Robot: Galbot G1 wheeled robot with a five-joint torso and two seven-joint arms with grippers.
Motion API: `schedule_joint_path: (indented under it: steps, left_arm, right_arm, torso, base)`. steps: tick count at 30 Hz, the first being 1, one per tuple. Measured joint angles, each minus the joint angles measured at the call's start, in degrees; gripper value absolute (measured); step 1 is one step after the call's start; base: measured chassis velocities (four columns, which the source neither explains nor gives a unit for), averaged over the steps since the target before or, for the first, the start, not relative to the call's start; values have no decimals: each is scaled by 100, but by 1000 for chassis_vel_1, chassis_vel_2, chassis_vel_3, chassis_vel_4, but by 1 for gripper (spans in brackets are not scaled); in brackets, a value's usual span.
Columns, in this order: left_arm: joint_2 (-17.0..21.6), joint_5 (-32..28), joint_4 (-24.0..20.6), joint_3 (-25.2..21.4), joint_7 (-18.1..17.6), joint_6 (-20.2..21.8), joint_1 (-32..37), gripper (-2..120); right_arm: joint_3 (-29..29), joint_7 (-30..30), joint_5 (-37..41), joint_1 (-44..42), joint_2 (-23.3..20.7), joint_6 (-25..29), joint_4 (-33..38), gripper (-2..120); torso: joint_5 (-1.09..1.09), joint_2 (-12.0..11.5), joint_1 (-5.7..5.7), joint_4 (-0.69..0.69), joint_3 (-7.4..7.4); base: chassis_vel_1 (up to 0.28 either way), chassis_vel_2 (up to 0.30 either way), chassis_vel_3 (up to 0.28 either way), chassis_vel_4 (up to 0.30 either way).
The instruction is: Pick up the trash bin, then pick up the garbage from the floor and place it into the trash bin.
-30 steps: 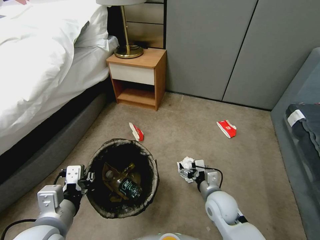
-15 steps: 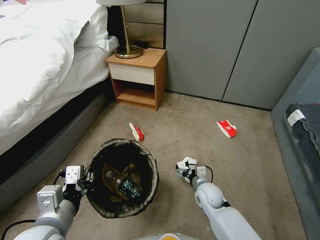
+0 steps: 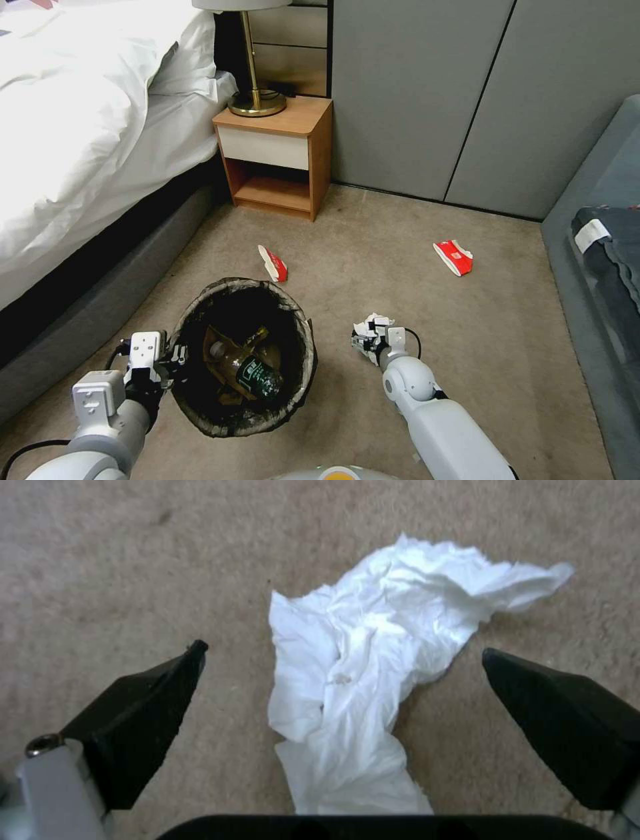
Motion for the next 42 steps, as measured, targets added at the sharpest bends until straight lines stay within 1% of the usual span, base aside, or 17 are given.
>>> schedule_joint_path:
  steps: [11,13,14,16,18,20,23,25,27,28,32,33,35,36,38,39,42]
  left_arm:
    - [-3,9,0,0,-1,2,-14,0]
    - [-5,15,0,6,-1,2,-18,0]
    - [-6,18,0,8,-1,2,-19,0]
    - [-6,20,0,8,-1,2,-19,0]
    - [-7,24,0,10,-1,2,-21,0]
    - [-7,25,0,12,-1,2,-23,0]
    - [-5,28,0,20,-1,2,-25,0]
    - [-4,28,0,21,-1,2,-26,0]
    - [-1,30,0,23,-1,2,-27,0]
    - [-1,30,0,23,-1,2,-27,0]
    - [2,32,0,26,-1,2,-29,0]
    - [2,32,0,26,-1,2,-29,0]
    - [3,34,0,29,-1,2,-32,0]
    - [3,34,0,29,-1,2,-32,0]
    - [3,36,0,32,-1,2,-41,0]
    - [3,37,0,36,-1,2,-45,0]
    - [2,37,0,39,-1,2,-49,0]
  right_arm:
    - [10,-83,-169,122,105,171,-501,100]
    - [16,-100,-201,147,128,228,-593,94]
    - [28,-153,-209,153,134,243,-626,88]
    - [36,-184,-214,153,134,246,-634,84]
    - [46,-215,-221,150,136,255,-643,74]
    - [49,-220,-224,147,137,258,-643,71]
    - [69,-239,-233,133,142,262,-641,56]
    - [75,-245,-235,132,143,263,-642,52]
    - [92,-270,-245,128,150,267,-647,39]
    - [92,-270,-245,128,150,267,-647,39]
    - [114,-302,-272,122,169,297,-680,23]
    - [114,-302,-272,122,169,297,-680,23]
    - [124,-310,-281,122,174,316,-699,13]
    - [124,-310,-281,122,174,316,-699,13]
    - [136,-320,-285,122,178,330,-718,3]
    - [144,-325,-289,122,178,339,-724,0]
    - [154,-334,-291,122,173,351,-731,0]
  torso:
    - [0,0,0,0,0]
    - [0,0,0,0,0]
    - [0,0,0,0,0]
    - [0,0,0,0,0]
    - [0,0,0,0,0]
    - [0,0,0,0,0]
    - [0,0,0,0,0]
    - [0,0,0,0,0]
    - [0,0,0,0,0]
    - [0,0,0,0,0]
    - [1,0,0,0,0]
    - [1,0,0,0,0]
    - [0,0,0,0,0]
    - [0,0,0,0,0]
    - [1,0,0,0,0]
    - [1,0,0,0,0]
    - [0,0,0,0,0]
  base:
    - [0,0,0,0]
    - [0,0,0,0]
    - [0,0,0,0]
    - [0,0,0,0]
    - [0,0,0,0]
    - [0,0,0,0]
    - [0,0,0,0]
    - [0,0,0,0]
    - [0,0,0,0]
    - [0,0,0,0]
    - [0,0,0,0]
    - [0,0,0,0]
    - [0,0,0,0]
    - [0,0,0,0]
    - [0,0,0,0]
    - [0,0,0,0]
    - [0,0,0,0]
